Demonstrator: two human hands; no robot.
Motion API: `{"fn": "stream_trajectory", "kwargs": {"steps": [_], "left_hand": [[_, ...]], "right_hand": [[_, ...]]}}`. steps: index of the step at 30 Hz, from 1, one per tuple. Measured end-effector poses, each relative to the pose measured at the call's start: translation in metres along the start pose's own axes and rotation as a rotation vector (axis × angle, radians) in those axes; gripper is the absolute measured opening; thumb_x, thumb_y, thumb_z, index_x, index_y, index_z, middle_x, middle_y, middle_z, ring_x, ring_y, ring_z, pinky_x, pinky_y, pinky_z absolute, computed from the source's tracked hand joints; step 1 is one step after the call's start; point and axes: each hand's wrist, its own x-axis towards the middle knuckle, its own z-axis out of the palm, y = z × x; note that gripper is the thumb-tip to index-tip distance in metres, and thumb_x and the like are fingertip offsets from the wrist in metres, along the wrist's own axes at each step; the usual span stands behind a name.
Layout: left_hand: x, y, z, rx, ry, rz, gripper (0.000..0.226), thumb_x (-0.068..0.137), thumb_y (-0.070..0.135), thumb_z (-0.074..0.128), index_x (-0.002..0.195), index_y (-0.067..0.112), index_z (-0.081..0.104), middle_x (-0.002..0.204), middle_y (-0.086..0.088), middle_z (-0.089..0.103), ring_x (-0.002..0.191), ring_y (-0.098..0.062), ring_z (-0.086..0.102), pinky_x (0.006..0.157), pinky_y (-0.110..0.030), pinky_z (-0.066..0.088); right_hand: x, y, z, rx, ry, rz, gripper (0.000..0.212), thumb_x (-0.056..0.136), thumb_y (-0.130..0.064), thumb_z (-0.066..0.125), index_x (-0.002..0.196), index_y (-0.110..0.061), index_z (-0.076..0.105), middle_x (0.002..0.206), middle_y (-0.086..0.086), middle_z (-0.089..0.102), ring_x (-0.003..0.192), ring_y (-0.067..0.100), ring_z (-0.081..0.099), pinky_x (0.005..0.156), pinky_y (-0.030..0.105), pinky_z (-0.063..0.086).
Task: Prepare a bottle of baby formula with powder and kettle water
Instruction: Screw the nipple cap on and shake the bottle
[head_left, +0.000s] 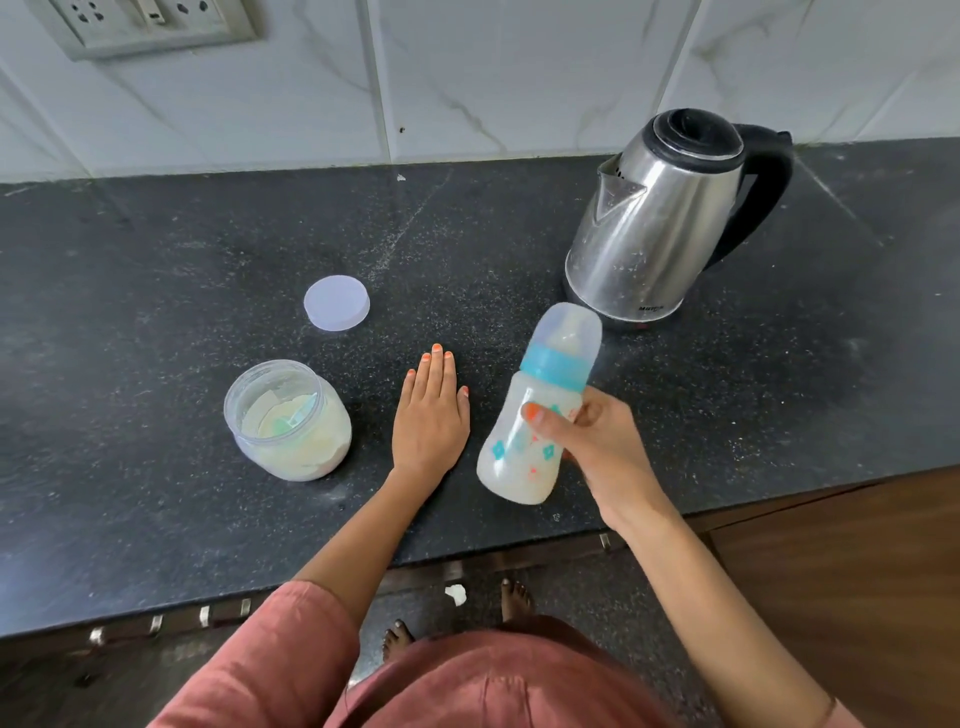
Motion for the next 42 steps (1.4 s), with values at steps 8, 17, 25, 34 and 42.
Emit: {"fn": "stream_trajectory", "kwargs": {"steps": [8, 17, 25, 34, 42], "left_hand": [[0.0, 0.0, 0.001, -0.027, 0.011, 0.007, 0.051, 0.101, 0.027, 0.023, 0.146, 0.005, 0.013, 0.156, -0.011, 0.01, 0.144, -0.022, 0.008, 0.116, -0.034, 0.003], [0.0, 0.001, 0.0, -0.035, 0.019, 0.008, 0.051, 0.101, 0.027, 0.024, 0.145, 0.004, 0.015, 0.155, -0.012, 0.011, 0.144, -0.023, 0.01, 0.116, -0.034, 0.004], [0.0, 0.0, 0.0, -0.016, 0.001, 0.0, 0.052, 0.101, 0.028, 0.021, 0.146, 0.006, 0.01, 0.156, -0.01, 0.006, 0.144, -0.021, 0.005, 0.116, -0.033, 0.0], [0.0, 0.0, 0.0, -0.001, -0.015, 0.001, 0.052, 0.101, 0.029, 0.019, 0.147, 0.006, 0.007, 0.156, -0.009, 0.004, 0.144, -0.02, 0.002, 0.116, -0.033, 0.0], [0.0, 0.0, 0.0, -0.018, 0.005, 0.008, 0.051, 0.101, 0.028, 0.021, 0.146, 0.005, 0.013, 0.155, -0.011, 0.01, 0.144, -0.023, 0.009, 0.116, -0.034, 0.003]], "right_hand": [[0.014, -0.008, -0.002, 0.225, 0.168, -0.029, 0.011, 0.083, -0.012, 0.061, 0.091, -0.018, 0.062, 0.082, -0.008, 0.069, 0.073, 0.002, 0.066, 0.066, 0.021, 0.056], [0.023, -0.011, -0.007, 0.487, 0.292, -0.069, 0.009, 0.084, -0.017, 0.059, 0.093, -0.019, 0.061, 0.087, -0.006, 0.069, 0.079, 0.004, 0.068, 0.069, 0.024, 0.057], [0.01, -0.004, -0.001, 0.166, 0.116, -0.024, 0.016, 0.067, -0.017, 0.068, 0.083, -0.017, 0.065, 0.072, -0.009, 0.071, 0.074, 0.007, 0.066, 0.073, 0.027, 0.055], [0.003, 0.002, 0.005, 0.027, 0.052, 0.027, 0.019, 0.062, -0.024, 0.07, 0.079, -0.018, 0.066, 0.072, -0.008, 0.071, 0.074, 0.006, 0.066, 0.075, 0.032, 0.053], [0.014, -0.007, 0.0, 0.406, 0.229, -0.004, 0.008, 0.084, -0.017, 0.058, 0.091, -0.018, 0.062, 0.084, -0.005, 0.07, 0.077, 0.005, 0.068, 0.074, 0.027, 0.056]]}}
